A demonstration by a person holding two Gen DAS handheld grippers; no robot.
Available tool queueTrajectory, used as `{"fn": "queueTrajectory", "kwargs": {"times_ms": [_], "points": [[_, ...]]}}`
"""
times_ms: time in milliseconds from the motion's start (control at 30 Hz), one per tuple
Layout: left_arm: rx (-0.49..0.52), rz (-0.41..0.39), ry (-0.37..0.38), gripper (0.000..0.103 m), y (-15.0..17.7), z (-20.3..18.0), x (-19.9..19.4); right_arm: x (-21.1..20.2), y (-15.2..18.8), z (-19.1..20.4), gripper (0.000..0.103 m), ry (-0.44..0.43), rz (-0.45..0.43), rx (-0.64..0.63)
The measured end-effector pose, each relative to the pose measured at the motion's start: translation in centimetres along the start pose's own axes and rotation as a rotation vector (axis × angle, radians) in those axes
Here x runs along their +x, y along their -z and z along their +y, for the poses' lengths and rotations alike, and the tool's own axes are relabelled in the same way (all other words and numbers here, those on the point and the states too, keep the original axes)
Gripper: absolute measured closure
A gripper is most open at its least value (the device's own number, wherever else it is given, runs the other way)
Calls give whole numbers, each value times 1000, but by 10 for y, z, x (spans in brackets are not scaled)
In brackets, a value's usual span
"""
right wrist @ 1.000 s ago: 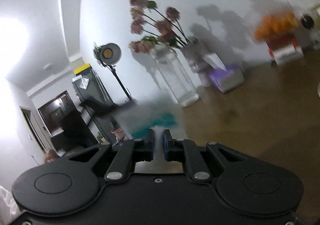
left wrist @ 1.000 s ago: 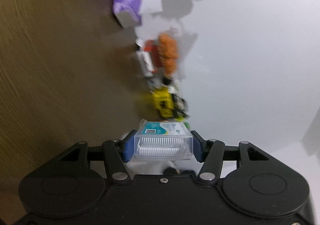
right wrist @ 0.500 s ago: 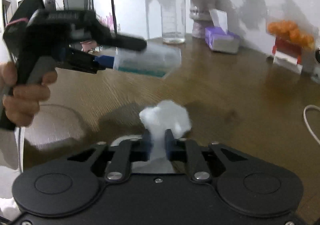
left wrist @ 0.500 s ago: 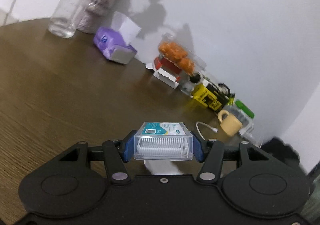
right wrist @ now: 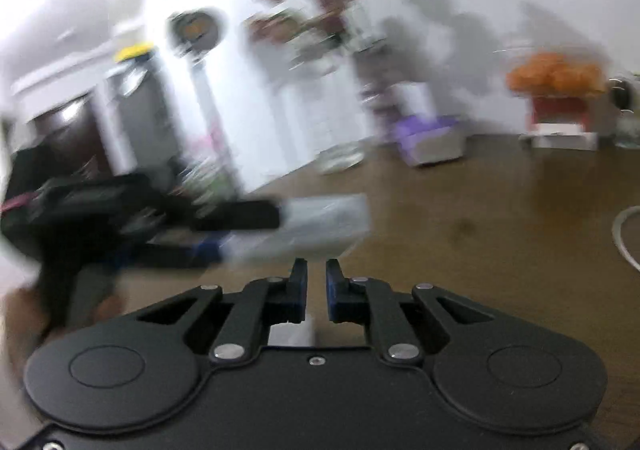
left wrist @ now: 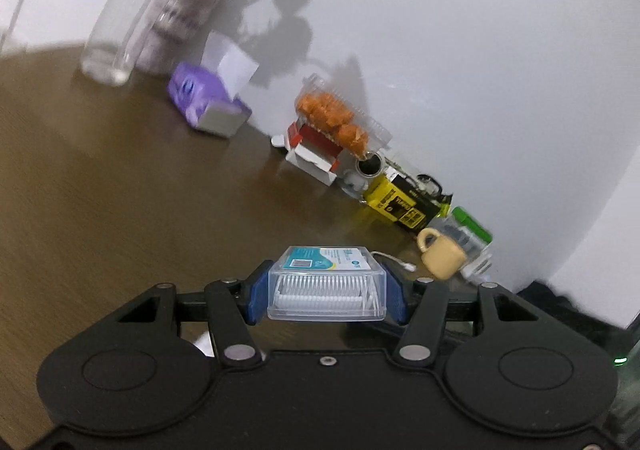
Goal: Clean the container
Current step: 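Lower the swab box onto the table and open the left tool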
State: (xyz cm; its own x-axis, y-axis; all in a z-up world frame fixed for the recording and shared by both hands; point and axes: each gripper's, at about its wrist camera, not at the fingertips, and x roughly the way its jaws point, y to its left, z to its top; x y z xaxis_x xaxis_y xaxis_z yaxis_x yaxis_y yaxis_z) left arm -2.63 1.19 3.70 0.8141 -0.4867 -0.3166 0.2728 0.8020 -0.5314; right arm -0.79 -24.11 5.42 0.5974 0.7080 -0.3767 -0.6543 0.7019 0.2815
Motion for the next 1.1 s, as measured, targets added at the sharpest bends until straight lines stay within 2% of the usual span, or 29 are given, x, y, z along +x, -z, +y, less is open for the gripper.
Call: {"fn": "queueTrajectory", "kwargs": {"times_ms": [33,133,200,233,267,300,333,400,500,567,600,667,733,767,833,867,900,967,1033,1100], "points": [[43,-3,-21,48,2,-2,-1,-6,2,2,93,29,11,-39],[155,-9,-93,48,9,-9,-2,-25,1,-17,93,108,-28,17],[207,-21,-130,48,10,-11,-8,-24,-5,-20,88,103,-13,29],[222,-26,-141,48,9,-10,-12,-19,-7,-13,77,90,34,-2],[239,-34,-154,48,7,-9,-17,-11,-6,-1,54,63,103,-50],[262,-48,-176,49,6,-9,-22,-4,-2,11,49,45,162,-99],[285,-63,-205,49,5,-9,-27,5,5,24,49,49,206,-142],[313,-78,-241,64,2,-9,-32,27,19,41,53,91,280,-164],[308,-82,-247,64,-3,-8,-39,49,29,53,57,135,270,-132],[310,-95,-248,64,-3,-8,-43,48,27,62,66,192,261,-165],[310,-97,-244,65,-3,-7,-43,43,24,66,66,240,244,-177],[306,-86,-241,69,-1,-3,-41,26,17,71,62,314,202,-97],[307,-88,-250,70,3,1,-40,16,17,76,56,343,156,40],[321,-93,-265,69,4,1,-41,19,20,80,51,346,166,66],[317,-110,-300,64,5,3,-44,34,28,94,47,363,191,60],[310,-120,-317,49,6,4,-47,43,32,101,45,380,198,51],[307,-139,-330,28,9,6,-50,53,36,105,44,409,210,41],[325,-205,-361,9,18,7,-58,69,43,114,37,473,221,1],[356,-226,-403,7,28,5,-61,72,46,118,37,500,201,-29],[344,-187,-403,6,32,4,-57,68,50,117,36,493,187,-17]]}}
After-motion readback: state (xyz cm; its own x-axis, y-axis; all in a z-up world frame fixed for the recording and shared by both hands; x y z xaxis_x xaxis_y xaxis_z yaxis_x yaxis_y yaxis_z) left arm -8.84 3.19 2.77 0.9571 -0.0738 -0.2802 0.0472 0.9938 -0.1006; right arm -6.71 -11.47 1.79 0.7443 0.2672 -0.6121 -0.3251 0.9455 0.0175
